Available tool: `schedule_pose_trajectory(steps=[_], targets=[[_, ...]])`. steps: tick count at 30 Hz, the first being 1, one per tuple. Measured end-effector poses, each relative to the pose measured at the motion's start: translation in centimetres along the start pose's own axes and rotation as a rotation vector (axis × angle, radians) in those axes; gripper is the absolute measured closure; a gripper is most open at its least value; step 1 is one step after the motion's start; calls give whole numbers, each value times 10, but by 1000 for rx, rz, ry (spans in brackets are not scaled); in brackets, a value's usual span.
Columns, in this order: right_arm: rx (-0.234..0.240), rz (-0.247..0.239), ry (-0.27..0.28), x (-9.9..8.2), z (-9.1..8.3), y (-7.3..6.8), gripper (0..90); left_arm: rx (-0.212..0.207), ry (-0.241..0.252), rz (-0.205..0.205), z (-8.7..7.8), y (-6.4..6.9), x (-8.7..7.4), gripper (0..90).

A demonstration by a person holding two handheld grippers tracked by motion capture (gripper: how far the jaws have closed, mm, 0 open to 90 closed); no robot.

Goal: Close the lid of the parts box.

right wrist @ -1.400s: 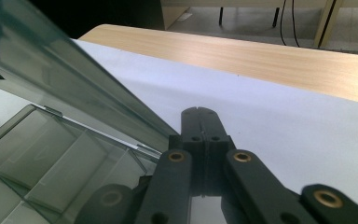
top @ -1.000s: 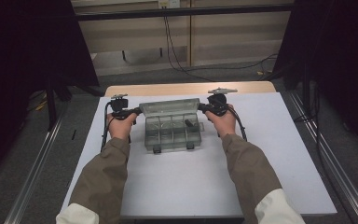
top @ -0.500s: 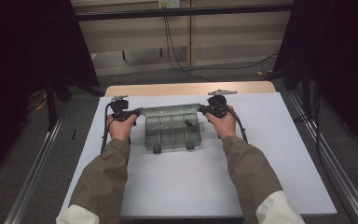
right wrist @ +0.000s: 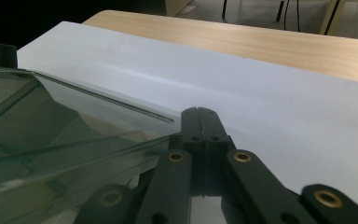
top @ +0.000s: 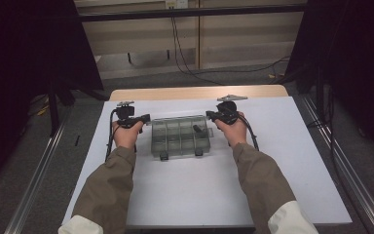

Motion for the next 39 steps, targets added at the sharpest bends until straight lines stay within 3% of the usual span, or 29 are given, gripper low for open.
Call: schedule_pose_trajectory(steps=[7,9,11,13,16,21,39], targets=[[-2,-5,-2,-2,1,0,900,1,-6,0,1,0,-2,900],[3,-3,-4,-3,1,0,900,-61,-2,-38,3,2,-3,896],[8,-1,-6,-4,2,-2,900,-72,-14,-7,6,12,-4,883],[-7,-15,-18,-4,3,-4,900,-45,-25,22,9,18,-6,892],[-19,-29,-29,-5,2,-6,896,-38,-25,-3,8,12,-6,892],[-3,-36,-25,-6,1,-6,900,-6,-41,44,1,5,-4,892],[22,-60,-20,1,-8,-11,900,-20,-43,82,-12,1,-7,900]])
Point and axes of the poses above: each handheld gripper's, and its own axes: z roughly forward along the jaws, x roughly out of its top, y roughly to its right, the point moved 2 cm from there along z, roughly forward along the jaws, and after that the axes turned 1 degree about -z, right-handed, at the moved point
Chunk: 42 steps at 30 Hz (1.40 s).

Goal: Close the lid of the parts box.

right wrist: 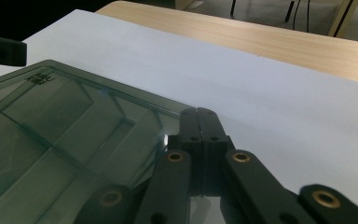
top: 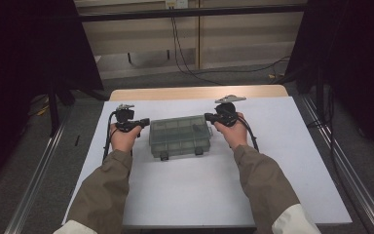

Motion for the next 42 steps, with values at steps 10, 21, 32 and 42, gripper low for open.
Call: schedule_pose_trajectory(steps=[10,21,32,42], targets=[[23,-9,4,2,-9,-3,900,-25,-5,31,-13,4,-1,900],[82,-18,-1,-2,-21,-13,900,-59,-4,58,-20,12,-2,900],[130,-53,-11,-6,-34,-23,900,-100,-24,91,-26,18,-6,900],[126,-108,-39,-13,-38,-30,900,-127,-26,108,-31,25,-13,896]])
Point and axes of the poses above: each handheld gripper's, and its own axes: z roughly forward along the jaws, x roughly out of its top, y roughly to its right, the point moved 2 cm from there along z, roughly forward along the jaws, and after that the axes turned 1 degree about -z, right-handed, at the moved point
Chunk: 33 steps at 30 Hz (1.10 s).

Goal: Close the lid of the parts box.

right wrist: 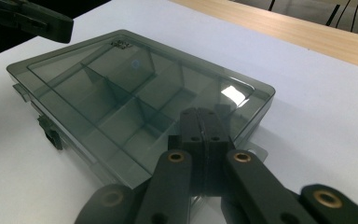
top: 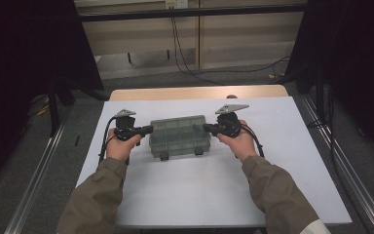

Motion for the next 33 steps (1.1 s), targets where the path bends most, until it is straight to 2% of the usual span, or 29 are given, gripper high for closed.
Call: schedule_pose_trajectory(steps=[14,17,21,33], targets=[[8,-11,-5,-5,0,-4,900,0,-12,42,1,5,-12,896],[7,-13,-9,-6,0,-4,900,-2,-5,35,2,5,-13,896],[4,-19,-4,-9,0,-5,900,6,-10,49,2,6,-14,896],[6,-24,-5,-14,-1,-5,900,8,-7,55,2,8,-18,896]])
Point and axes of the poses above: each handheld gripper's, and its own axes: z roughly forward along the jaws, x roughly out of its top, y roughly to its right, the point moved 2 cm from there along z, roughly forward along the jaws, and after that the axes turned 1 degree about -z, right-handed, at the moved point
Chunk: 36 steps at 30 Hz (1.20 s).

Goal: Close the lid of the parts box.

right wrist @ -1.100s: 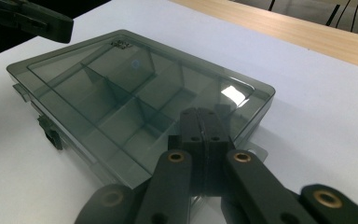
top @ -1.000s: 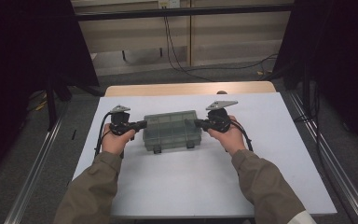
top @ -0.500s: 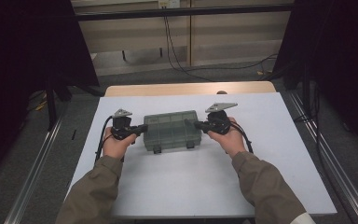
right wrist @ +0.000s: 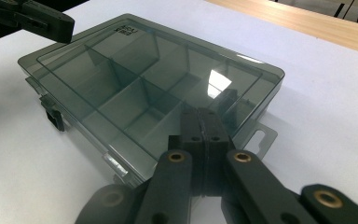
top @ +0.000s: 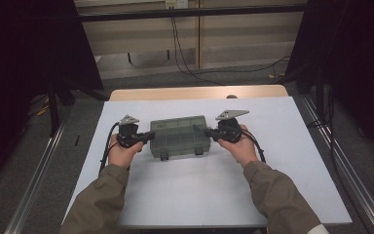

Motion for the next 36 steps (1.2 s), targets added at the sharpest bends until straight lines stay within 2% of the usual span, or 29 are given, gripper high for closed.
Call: schedule_pose_trajectory(steps=[15,32,36], targets=[[-2,-12,-4,-5,1,-1,900,1,5,2,-1,1,-5,896],[-8,-20,-2,-7,1,-2,900,3,5,33,-2,4,-7,895],[-7,-19,2,-8,1,-3,900,-1,10,27,-2,6,-8,896]])
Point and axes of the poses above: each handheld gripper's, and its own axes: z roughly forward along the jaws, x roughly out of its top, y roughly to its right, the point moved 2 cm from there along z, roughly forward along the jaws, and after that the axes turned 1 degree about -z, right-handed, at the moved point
